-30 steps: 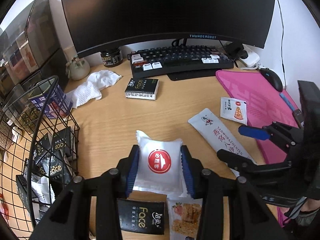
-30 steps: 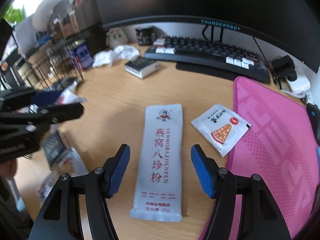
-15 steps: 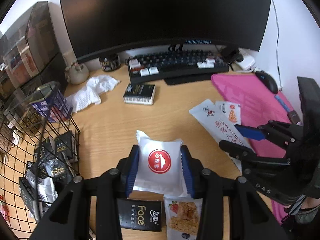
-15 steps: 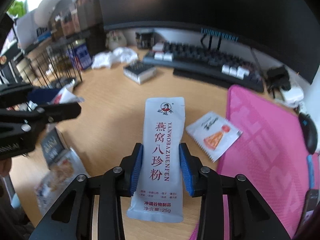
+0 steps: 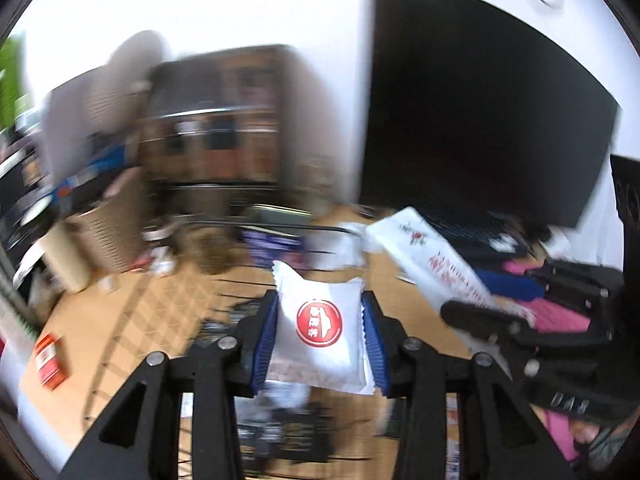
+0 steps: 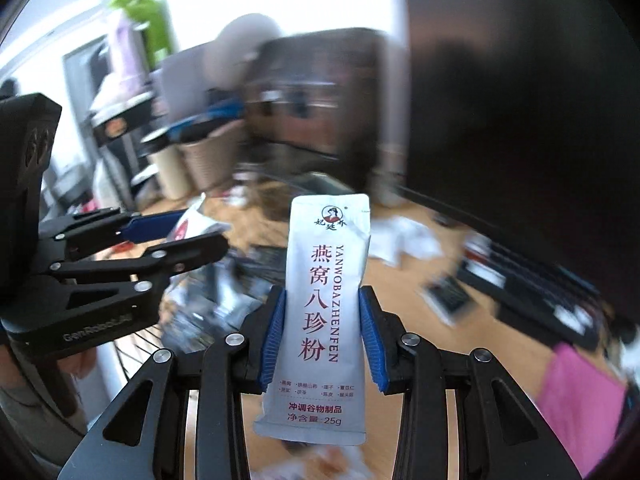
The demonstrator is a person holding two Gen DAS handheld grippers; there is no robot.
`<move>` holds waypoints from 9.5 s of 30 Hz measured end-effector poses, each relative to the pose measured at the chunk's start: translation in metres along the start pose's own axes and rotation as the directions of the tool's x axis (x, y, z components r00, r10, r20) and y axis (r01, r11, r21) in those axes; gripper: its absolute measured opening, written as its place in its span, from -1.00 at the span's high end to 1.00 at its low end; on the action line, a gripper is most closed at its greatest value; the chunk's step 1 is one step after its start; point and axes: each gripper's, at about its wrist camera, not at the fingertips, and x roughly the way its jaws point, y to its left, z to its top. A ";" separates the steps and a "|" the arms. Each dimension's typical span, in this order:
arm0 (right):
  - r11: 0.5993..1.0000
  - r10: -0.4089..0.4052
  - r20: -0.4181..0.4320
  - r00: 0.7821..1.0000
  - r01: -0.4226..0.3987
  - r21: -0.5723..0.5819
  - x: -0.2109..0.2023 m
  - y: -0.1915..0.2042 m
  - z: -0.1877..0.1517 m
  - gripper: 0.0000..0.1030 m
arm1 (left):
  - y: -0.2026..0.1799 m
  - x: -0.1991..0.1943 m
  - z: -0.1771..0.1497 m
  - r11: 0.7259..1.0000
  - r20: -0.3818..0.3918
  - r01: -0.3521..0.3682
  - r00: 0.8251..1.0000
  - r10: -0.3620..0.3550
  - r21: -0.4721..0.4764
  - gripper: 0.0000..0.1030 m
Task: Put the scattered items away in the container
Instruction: 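Carry both white packets to the wire basket and open both grippers, then move both open grippers back over the desk toward the remaining items, then grasp the Aji wheat snack bar with right while left grasps a black Face pack, then carry the snack bar and Face pack to the wire basket and open both grippers, then move both open grippers back to the desk toward the last Face pack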
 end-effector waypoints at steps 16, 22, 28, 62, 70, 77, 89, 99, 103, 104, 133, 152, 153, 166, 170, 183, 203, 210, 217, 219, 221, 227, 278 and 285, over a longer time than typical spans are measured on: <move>0.994 0.106 -0.031 0.994 -0.106 -0.003 0.060 0.052 0.014 -0.01 | 0.054 0.003 -0.022 0.992 -0.026 -0.051 0.998 0.048 -0.112 -0.20; 0.994 0.113 -0.026 0.993 -0.112 0.012 0.050 0.043 0.016 -0.01 | 0.045 -0.003 -0.018 0.994 -0.014 -0.032 0.999 0.031 -0.108 -0.20; 0.996 0.084 0.020 0.996 -0.084 0.038 0.017 0.024 0.015 -0.01 | 0.015 -0.010 -0.012 0.998 0.002 0.048 0.999 -0.048 -0.051 -0.29; 0.948 -0.119 -0.120 0.986 0.149 0.282 -0.066 -0.107 -0.171 -0.18 | -0.180 0.061 -0.144 0.906 -0.474 0.390 0.837 -0.274 0.165 -0.32; 0.925 -0.168 -0.080 0.983 0.185 0.331 -0.093 -0.136 -0.169 -0.18 | -0.248 0.066 -0.141 0.842 -0.485 0.482 0.812 -0.324 0.244 -0.33; 0.922 -0.158 -0.089 0.983 0.179 0.344 -0.093 -0.140 -0.175 -0.18 | -0.206 0.046 -0.120 0.895 -0.390 0.375 0.882 -0.264 0.242 -0.34; 0.966 -0.119 -0.152 0.981 0.150 0.213 -0.052 -0.063 -0.187 -0.18 | -0.135 0.063 -0.113 0.953 -0.364 0.269 0.909 -0.203 0.139 -0.34; 0.957 -0.178 -0.230 0.957 0.223 0.188 -0.043 -0.076 -0.215 -0.18 | -0.145 0.080 -0.118 0.954 -0.367 0.261 0.910 -0.193 0.146 -0.41; 0.937 -0.225 -0.226 0.948 0.274 0.217 -0.052 -0.101 -0.219 -0.18 | -0.163 0.080 -0.118 0.941 -0.371 0.294 0.903 -0.215 0.171 -0.44; 0.933 -0.230 -0.223 0.947 0.280 0.227 -0.054 -0.106 -0.219 -0.18 | -0.168 0.079 -0.118 0.932 -0.378 0.315 0.896 -0.231 0.177 -0.44; 0.956 -0.141 -0.275 0.951 0.202 0.210 -0.067 -0.069 -0.239 -0.18 | -0.146 0.073 -0.115 0.939 -0.379 0.290 0.903 -0.203 0.186 -0.45; 0.917 -0.137 -0.238 0.962 0.214 0.337 -0.038 -0.102 -0.210 -0.20 | -0.139 0.114 -0.113 0.952 -0.397 0.249 0.903 -0.163 0.175 -0.53; 0.913 -0.142 -0.239 0.961 0.220 0.343 -0.034 -0.103 -0.209 -0.20 | -0.140 0.115 -0.114 0.953 -0.394 0.240 0.906 -0.151 0.186 -0.55; 0.865 -0.179 -0.225 0.958 0.261 0.428 -0.017 -0.122 -0.196 -0.21 | -0.140 0.115 -0.113 0.950 -0.372 0.228 0.918 -0.136 0.216 -0.33; 0.847 -0.184 -0.209 0.961 0.262 0.463 -0.032 -0.124 -0.195 -0.21 | -0.141 0.114 -0.114 0.949 -0.373 0.229 0.918 -0.136 0.217 -0.33; 0.677 -0.347 -0.278 0.896 0.444 0.587 -0.001 -0.133 -0.173 -0.21 | -0.144 0.115 -0.113 0.934 -0.390 0.264 0.907 -0.156 0.241 -0.33; 0.843 -0.331 -0.116 0.936 0.349 0.410 -0.076 -0.108 -0.157 0.27 | -0.159 0.049 -0.056 0.928 -0.201 0.294 0.947 -0.250 0.229 -0.33; 0.951 -0.179 0.046 0.983 0.161 0.263 -0.096 -0.060 -0.069 0.26 | -0.081 -0.009 -0.001 0.978 0.015 0.167 0.985 -0.170 0.125 -0.33; 0.994 0.073 0.008 0.997 -0.074 0.086 -0.011 0.033 0.004 0.26 | 0.022 -0.002 0.001 0.998 0.013 -0.063 0.998 0.063 -0.009 -0.33; 0.989 0.130 -0.022 0.991 -0.128 0.068 0.014 0.052 0.011 0.25 | 0.041 0.005 -0.002 0.994 -0.010 -0.100 0.995 0.100 -0.041 -0.33; 0.987 0.151 -0.048 0.987 -0.148 0.061 0.035 0.065 0.014 0.25 | 0.057 0.009 -0.005 0.991 -0.018 -0.119 0.993 0.118 -0.067 -0.33; 0.983 0.175 -0.047 0.984 -0.172 0.059 0.057 0.069 0.009 0.11 | 0.066 0.023 -0.016 0.991 -0.058 -0.107 0.993 0.103 -0.078 -0.46; 0.960 -0.107 -0.227 0.968 0.160 0.231 0.143 -0.205 -0.036 0.02 | -0.134 0.202 -0.019 0.997 -0.288 0.001 0.957 -0.022 -0.073 -0.52; 0.966 -0.138 -0.255 0.957 0.186 0.177 0.159 -0.198 -0.034 0.08 | -0.133 0.208 -0.024 0.998 -0.319 0.007 0.947 -0.027 -0.064 -0.52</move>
